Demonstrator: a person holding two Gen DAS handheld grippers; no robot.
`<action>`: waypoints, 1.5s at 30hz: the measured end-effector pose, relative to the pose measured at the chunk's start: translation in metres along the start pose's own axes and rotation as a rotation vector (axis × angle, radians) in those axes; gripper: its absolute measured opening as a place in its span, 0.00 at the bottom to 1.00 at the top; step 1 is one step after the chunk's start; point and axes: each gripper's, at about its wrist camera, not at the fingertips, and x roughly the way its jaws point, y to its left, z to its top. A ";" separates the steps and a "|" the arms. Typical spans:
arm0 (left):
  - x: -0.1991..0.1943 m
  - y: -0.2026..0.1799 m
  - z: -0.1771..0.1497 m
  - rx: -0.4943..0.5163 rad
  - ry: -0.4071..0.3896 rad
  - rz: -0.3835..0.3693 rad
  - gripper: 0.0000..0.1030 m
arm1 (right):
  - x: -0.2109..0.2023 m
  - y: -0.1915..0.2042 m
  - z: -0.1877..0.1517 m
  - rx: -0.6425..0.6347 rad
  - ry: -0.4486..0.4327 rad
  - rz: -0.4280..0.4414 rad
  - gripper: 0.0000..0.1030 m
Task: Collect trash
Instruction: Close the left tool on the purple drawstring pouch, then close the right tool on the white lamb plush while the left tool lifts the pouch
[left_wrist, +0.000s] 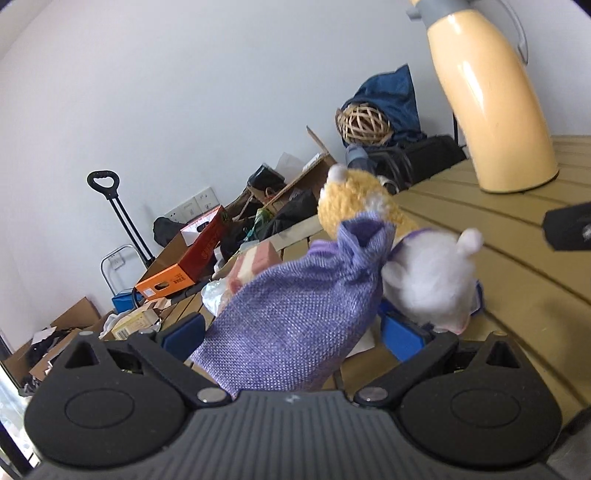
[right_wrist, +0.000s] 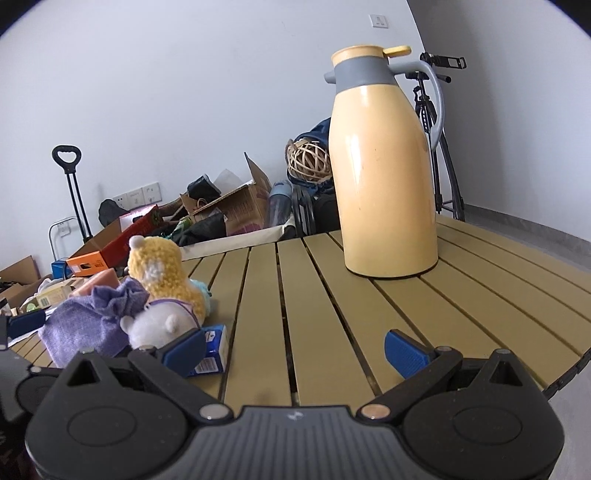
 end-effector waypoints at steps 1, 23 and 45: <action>0.003 0.000 -0.001 -0.002 0.001 -0.003 1.00 | 0.001 0.000 -0.001 0.003 -0.001 0.003 1.00; 0.019 0.020 -0.007 -0.036 0.023 -0.144 0.55 | 0.007 0.003 -0.006 -0.004 0.027 -0.017 1.00; -0.045 0.075 0.001 -0.185 -0.023 -0.072 0.10 | 0.010 0.035 0.000 0.025 0.020 0.105 1.00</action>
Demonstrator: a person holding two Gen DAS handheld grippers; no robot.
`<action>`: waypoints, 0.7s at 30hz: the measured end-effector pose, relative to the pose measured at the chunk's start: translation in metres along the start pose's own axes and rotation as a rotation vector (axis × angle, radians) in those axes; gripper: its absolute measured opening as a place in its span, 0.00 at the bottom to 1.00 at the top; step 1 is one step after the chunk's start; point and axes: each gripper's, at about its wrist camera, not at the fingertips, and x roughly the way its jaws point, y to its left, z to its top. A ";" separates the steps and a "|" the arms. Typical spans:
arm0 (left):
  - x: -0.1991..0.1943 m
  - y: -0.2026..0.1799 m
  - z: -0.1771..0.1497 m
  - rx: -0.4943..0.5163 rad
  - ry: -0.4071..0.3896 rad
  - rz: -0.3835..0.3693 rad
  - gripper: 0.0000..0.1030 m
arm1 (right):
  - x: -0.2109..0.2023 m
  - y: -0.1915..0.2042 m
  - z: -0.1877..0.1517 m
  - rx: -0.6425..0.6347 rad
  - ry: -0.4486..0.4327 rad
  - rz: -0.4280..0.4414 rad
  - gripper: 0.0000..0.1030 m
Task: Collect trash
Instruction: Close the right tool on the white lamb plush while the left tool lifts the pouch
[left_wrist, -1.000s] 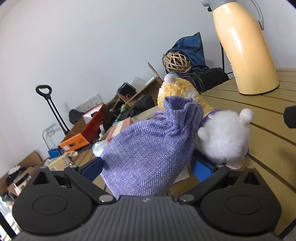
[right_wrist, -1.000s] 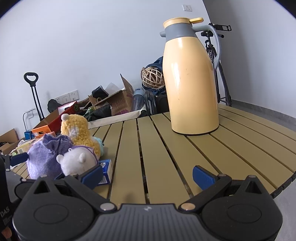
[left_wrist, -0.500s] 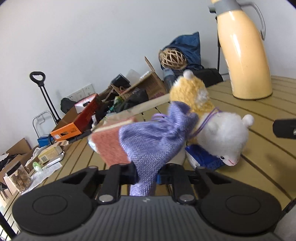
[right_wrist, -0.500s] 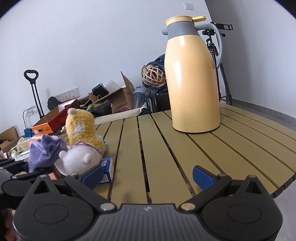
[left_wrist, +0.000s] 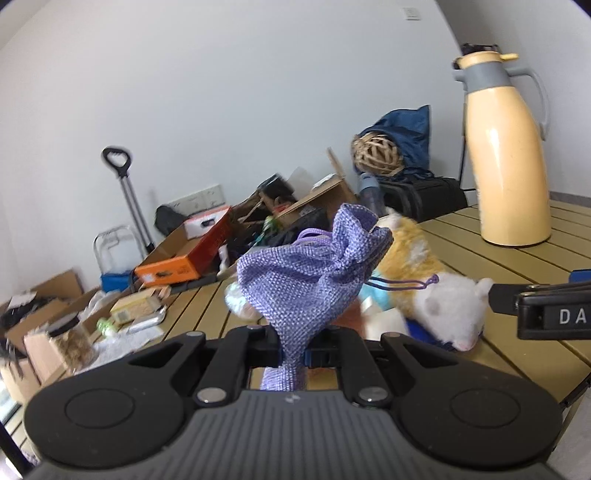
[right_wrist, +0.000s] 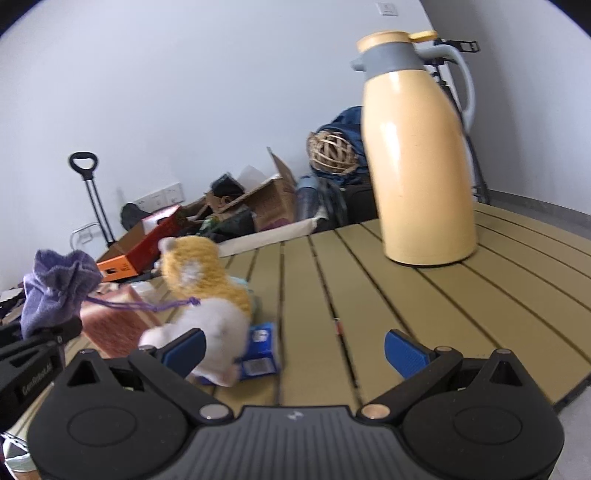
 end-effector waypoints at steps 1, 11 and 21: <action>-0.001 0.006 -0.001 -0.023 0.012 0.007 0.10 | 0.001 0.006 0.000 -0.015 0.000 0.007 1.00; 0.014 0.053 -0.029 -0.199 0.169 0.032 0.10 | 0.021 0.047 -0.010 -0.096 0.008 0.002 1.00; 0.011 0.068 -0.031 -0.234 0.177 0.057 0.10 | 0.033 0.042 -0.009 -0.042 -0.009 -0.031 0.93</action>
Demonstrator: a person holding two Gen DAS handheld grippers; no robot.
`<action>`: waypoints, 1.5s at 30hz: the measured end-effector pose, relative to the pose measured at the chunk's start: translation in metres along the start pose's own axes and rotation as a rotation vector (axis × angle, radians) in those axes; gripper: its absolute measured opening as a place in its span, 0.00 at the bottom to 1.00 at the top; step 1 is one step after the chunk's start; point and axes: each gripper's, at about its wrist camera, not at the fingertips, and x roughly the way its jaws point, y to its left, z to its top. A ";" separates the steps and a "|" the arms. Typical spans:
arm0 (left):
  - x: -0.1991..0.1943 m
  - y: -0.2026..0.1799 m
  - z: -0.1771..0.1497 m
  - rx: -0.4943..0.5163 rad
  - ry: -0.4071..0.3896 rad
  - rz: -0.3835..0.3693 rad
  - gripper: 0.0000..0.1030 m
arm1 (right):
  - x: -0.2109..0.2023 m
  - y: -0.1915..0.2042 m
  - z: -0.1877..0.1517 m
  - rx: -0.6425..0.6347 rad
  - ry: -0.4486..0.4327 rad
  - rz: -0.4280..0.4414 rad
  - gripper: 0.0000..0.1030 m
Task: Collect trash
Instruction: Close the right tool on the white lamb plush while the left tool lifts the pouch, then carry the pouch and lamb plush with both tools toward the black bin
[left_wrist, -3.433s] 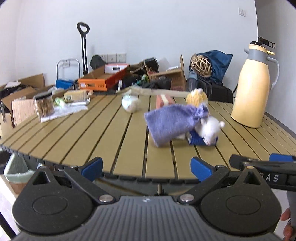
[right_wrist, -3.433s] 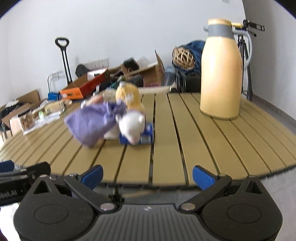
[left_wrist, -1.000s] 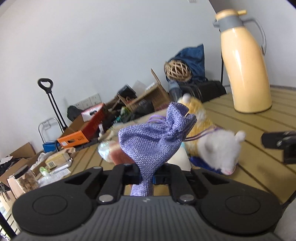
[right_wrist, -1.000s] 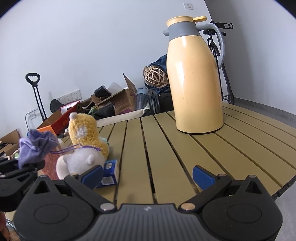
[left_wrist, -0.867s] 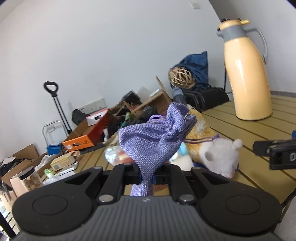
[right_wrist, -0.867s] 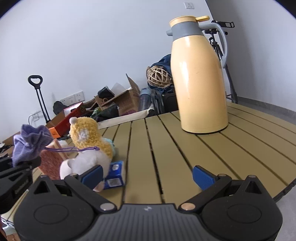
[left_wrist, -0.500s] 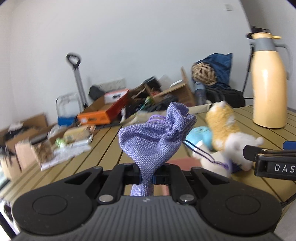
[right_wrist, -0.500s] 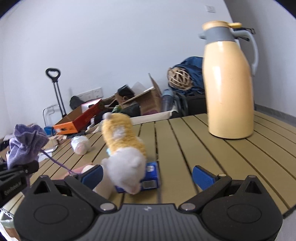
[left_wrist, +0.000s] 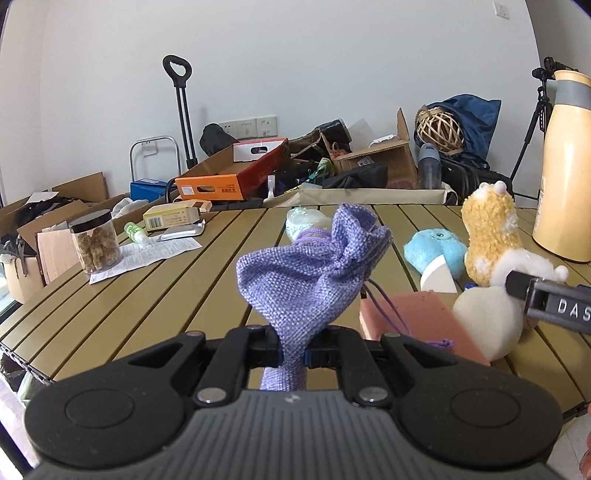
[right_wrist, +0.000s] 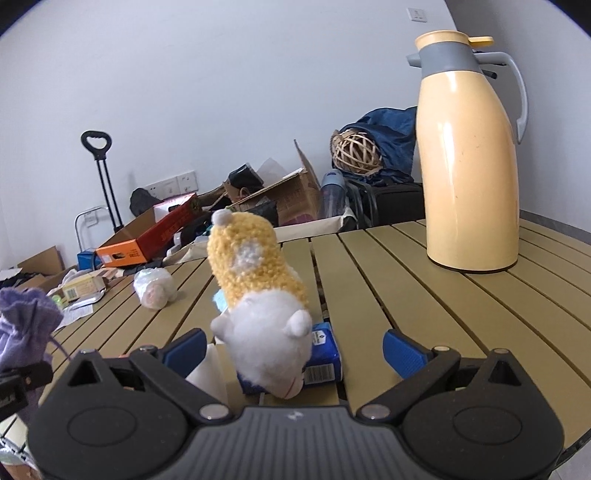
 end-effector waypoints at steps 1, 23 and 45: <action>0.000 0.000 0.000 0.001 0.001 0.000 0.10 | 0.000 -0.001 0.000 0.007 -0.003 -0.001 0.90; 0.003 -0.006 -0.001 0.024 -0.005 -0.007 0.10 | 0.030 -0.001 0.005 -0.024 0.001 0.021 0.43; -0.009 -0.009 0.003 0.021 -0.052 -0.051 0.10 | -0.025 -0.013 0.026 -0.018 -0.168 0.086 0.39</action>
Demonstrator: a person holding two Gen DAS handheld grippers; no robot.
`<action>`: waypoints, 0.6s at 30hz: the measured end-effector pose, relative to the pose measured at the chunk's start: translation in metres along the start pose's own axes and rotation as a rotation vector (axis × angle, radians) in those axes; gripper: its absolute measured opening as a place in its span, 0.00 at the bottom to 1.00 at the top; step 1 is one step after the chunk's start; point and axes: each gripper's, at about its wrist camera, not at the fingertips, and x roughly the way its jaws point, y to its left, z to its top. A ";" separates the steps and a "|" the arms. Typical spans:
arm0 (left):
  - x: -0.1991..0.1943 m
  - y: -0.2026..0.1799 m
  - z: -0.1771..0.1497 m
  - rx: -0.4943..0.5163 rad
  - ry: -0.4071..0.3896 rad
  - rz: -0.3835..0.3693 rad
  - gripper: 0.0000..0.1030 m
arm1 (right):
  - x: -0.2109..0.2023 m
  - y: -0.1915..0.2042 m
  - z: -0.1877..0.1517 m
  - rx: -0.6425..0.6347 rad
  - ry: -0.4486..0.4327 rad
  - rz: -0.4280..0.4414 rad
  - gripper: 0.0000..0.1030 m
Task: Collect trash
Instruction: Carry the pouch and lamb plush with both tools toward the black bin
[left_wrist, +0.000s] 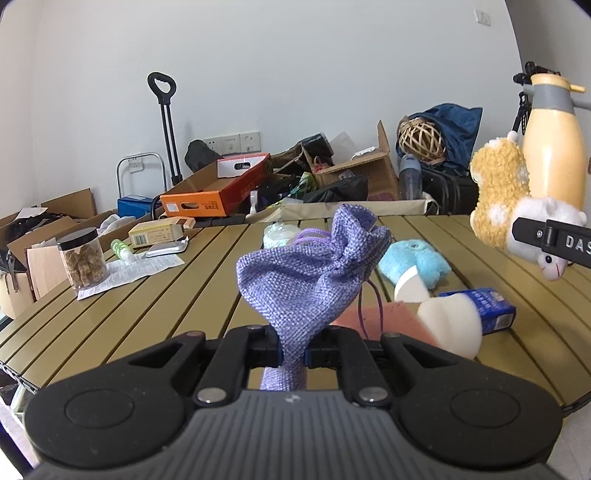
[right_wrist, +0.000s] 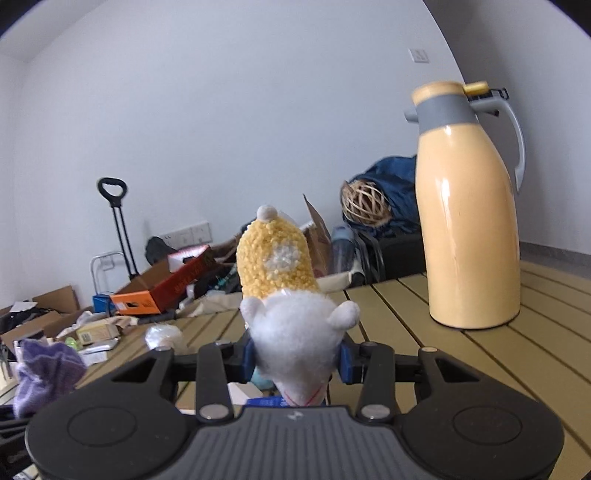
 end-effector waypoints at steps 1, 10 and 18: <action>-0.002 0.000 0.001 -0.005 -0.003 -0.005 0.10 | -0.005 0.001 0.001 -0.012 -0.006 0.009 0.39; -0.037 -0.009 0.011 -0.010 -0.064 -0.070 0.10 | -0.050 0.006 0.010 -0.082 -0.034 0.065 0.39; -0.076 -0.009 0.001 -0.040 -0.053 -0.114 0.10 | -0.085 0.006 0.011 -0.075 -0.044 0.084 0.39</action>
